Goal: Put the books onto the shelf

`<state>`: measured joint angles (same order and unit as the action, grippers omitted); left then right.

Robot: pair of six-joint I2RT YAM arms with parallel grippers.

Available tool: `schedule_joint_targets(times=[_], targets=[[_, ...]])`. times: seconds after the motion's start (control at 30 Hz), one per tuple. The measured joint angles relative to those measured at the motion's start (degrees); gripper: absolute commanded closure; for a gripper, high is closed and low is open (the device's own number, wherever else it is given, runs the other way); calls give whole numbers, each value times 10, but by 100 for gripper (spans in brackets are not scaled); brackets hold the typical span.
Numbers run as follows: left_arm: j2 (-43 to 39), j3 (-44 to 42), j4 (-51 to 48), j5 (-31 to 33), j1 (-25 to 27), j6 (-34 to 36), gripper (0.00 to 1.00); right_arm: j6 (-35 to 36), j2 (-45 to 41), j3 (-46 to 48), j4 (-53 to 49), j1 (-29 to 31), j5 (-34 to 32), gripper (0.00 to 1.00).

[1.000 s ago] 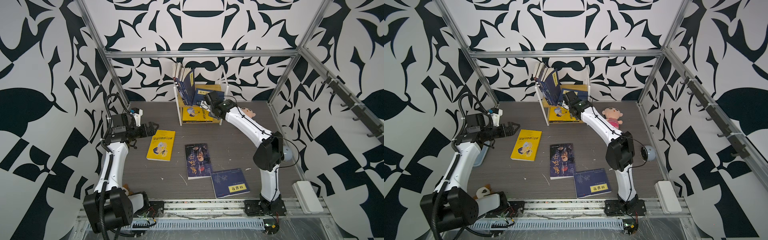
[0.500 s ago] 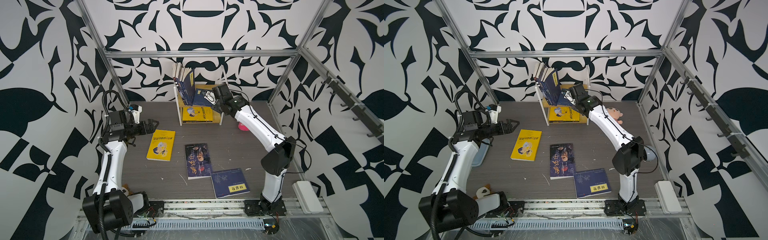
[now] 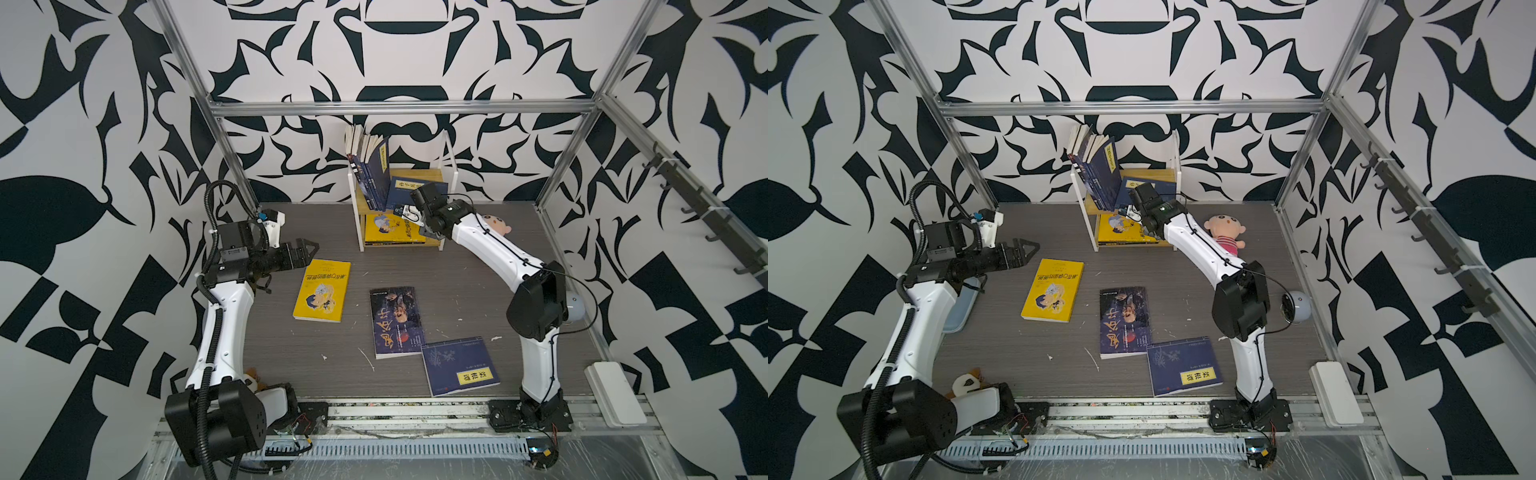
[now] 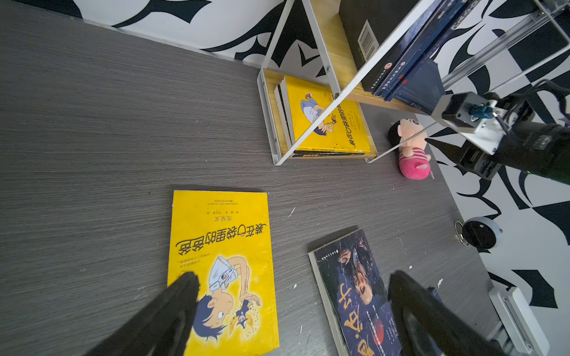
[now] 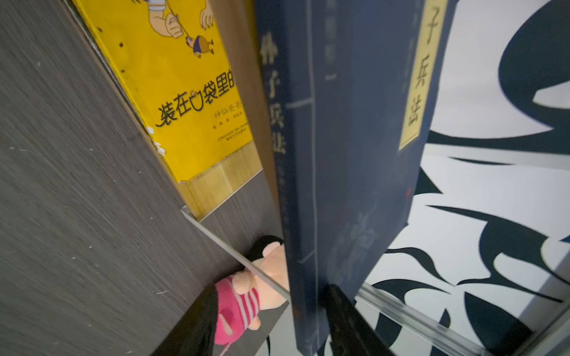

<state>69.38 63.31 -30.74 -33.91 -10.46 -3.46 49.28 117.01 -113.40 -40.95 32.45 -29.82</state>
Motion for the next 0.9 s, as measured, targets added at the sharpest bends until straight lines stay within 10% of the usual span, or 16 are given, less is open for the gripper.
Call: schedule_joint_targets(times=[0.3, 0.9], targets=[[0, 0, 0, 0, 0, 1, 0, 30, 0, -9, 19, -3, -25, 99], [31, 112, -62, -10, 20, 16, 0, -22, -55, 7, 64, -6, 20, 100]])
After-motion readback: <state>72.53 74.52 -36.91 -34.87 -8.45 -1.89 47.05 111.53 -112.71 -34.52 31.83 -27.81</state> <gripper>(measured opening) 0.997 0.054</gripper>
